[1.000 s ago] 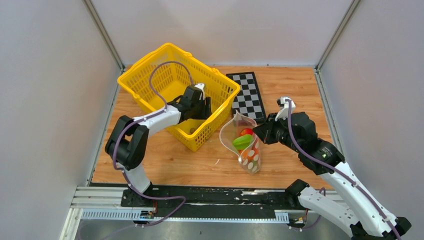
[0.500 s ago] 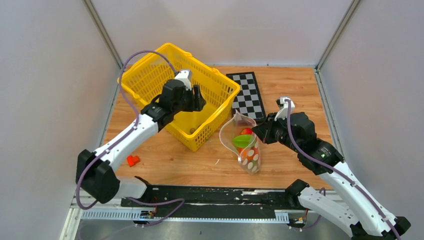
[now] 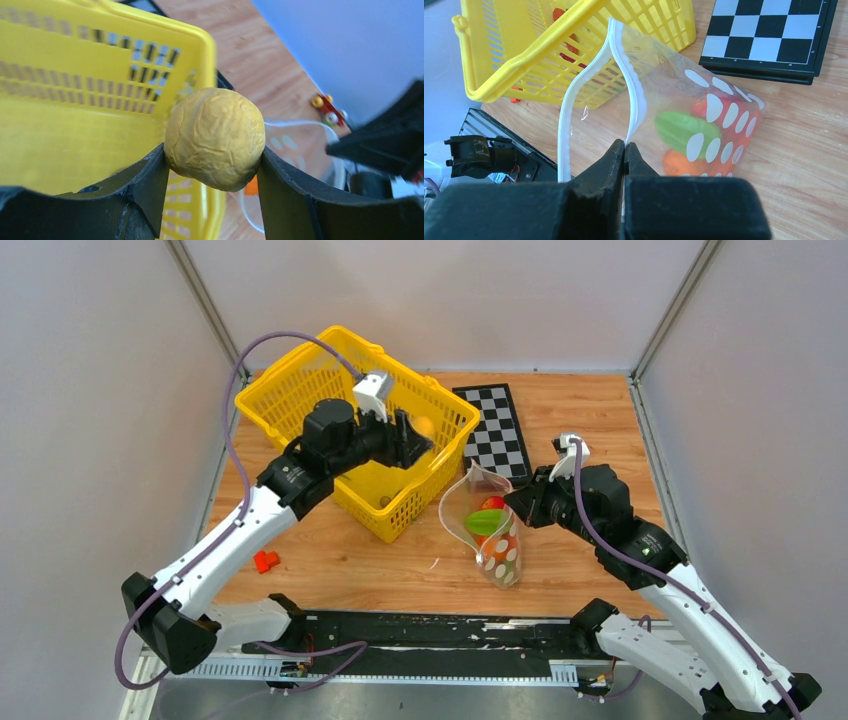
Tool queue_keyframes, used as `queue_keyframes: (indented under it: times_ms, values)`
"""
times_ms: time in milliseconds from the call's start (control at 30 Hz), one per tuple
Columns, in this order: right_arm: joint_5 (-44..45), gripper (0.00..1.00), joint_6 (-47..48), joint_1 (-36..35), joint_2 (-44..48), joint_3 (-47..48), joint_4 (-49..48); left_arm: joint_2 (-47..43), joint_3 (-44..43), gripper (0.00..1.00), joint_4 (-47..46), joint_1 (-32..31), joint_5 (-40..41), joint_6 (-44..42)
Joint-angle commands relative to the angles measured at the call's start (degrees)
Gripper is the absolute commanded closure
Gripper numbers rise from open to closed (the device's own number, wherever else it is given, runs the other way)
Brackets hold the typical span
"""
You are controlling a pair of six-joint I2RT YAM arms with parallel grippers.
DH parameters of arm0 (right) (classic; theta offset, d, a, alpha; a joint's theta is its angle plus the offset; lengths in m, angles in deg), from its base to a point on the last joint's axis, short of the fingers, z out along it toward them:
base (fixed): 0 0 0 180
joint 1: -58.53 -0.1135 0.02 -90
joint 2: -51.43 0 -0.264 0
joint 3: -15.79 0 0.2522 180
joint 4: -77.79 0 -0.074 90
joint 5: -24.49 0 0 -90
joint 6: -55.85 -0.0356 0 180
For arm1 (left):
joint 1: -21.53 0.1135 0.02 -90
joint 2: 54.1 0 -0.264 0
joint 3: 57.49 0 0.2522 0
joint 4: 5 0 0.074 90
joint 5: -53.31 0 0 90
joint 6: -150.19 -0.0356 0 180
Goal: Place the food in the zip-top bag and seal the zipper
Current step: Place the fake fruit in the zipper food storage bag.
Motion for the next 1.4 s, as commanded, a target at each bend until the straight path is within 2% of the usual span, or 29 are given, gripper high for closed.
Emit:
queue_keyframes:
  times_ms: [0, 100, 267, 467, 767, 933, 1100, 1367]
  values:
    - [0.07, 1.0, -0.91, -0.18, 0.93, 0.03, -3.27, 2.37, -3.22, 0.45, -2.78, -6.3, -12.83, -6.93]
    - [0.14, 1.0, -1.12, -0.13, 1.02, 0.01, -3.35, 4.71, -3.96, 0.45, -2.15, -11.75, -13.93, -10.32]
    - [0.36, 1.0, -1.22, -0.14, 1.26, -0.02, -3.12, 7.89, -3.52, 0.45, -1.62, -16.79, -14.28, -11.81]
    - [0.53, 1.0, -1.02, -0.14, 1.39, -0.08, -3.09, 10.99, -4.39, 0.45, 2.51, -18.59, -11.68, -14.79]
    - [0.4, 1.0, -1.19, -0.22, 1.4, -0.39, -3.44, 16.26, -6.71, 0.42, 3.48, -20.86, -5.77, -14.77]
    - [0.57, 1.0, -0.92, -0.17, 1.33, -0.38, -3.36, 18.66, -8.94, 0.33, 6.77, -21.96, -4.97, -16.43]
    - [0.51, 1.0, -0.98, -0.21, 1.08, -0.41, -3.7, 17.69, -8.39, 0.21, 6.08, -21.97, -3.98, -16.41]
    - [0.49, 1.0, -1.06, -0.18, 1.17, -0.7, -3.46, 15.6, -6.44, 0.16, 3.3, -21.96, -2.32, -15.54]
